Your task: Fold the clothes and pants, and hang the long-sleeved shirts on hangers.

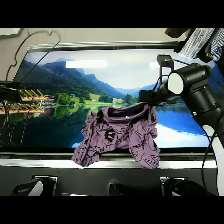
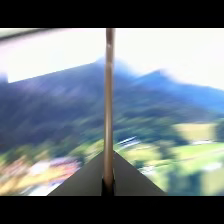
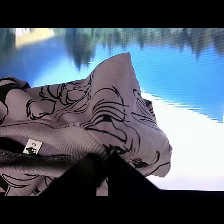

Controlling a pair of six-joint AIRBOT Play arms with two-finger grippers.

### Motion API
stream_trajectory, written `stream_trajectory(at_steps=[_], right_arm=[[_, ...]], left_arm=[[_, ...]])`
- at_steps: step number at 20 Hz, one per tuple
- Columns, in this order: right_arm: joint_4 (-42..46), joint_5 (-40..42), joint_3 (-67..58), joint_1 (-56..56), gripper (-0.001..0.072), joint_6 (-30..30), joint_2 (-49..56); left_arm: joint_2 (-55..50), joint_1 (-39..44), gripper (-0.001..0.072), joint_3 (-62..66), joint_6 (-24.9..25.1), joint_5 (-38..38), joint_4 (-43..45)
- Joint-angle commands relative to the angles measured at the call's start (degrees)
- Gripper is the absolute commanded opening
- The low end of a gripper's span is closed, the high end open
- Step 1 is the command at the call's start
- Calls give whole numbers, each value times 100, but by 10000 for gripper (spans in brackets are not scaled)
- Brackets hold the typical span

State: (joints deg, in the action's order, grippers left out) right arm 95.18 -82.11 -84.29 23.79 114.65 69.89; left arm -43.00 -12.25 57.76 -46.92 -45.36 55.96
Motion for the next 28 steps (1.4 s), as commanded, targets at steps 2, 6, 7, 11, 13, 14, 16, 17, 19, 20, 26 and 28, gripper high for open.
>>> stream_trajectory(at_steps=[2, 6, 7, 11, 13, 14, 16, 17, 19, 20, 26, 28], right_arm=[[33, -2, 2, -2, 46, 2, 7], [302, 4, 2, -2, 45, 90, 7], [334, 2, 2, -2, 45, 179, 7], [411, 138, 2, -2, 45, 450, 7], [411, 160, 2, -2, 45, 520, 59], [411, 131, 2, -2, 45, 544, 116], [415, 72, 2, -2, 45, 837, 247], [422, 81, 2, -2, 45, 1043, 302], [455, 136, 2, -2, 45, 1451, 387], [457, 177, 2, -2, 45, 1606, 407], [675, 236, 2, -2, 45, 2096, 411], [693, 238, 2, -2, 45, 2133, 411]], left_arm=[[544, 417, 20, -494, 1182, -1401, -1427], [933, 420, 20, -1047, 1325, -2708, -1899], [994, 420, 20, -1093, 1305, -2931, -1902], [1209, 417, 21, -1099, 1241, -3241, -2116], [1294, 417, 21, -1099, 1176, -3480, -2312], [1349, 420, 21, -1099, 1163, -3620, -2354], [1504, 417, 22, -1099, 935, -3744, -2354], [1587, 417, 22, -1099, 933, -3810, -2354], [1753, 417, 23, -1099, 874, -3930, -2343], [1797, 417, 23, -1099, 874, -4002, -2293], [1840, 417, 24, -1099, 634, -4120, -2142], [1827, 417, 23, -1102, 634, -4120, -2120]])
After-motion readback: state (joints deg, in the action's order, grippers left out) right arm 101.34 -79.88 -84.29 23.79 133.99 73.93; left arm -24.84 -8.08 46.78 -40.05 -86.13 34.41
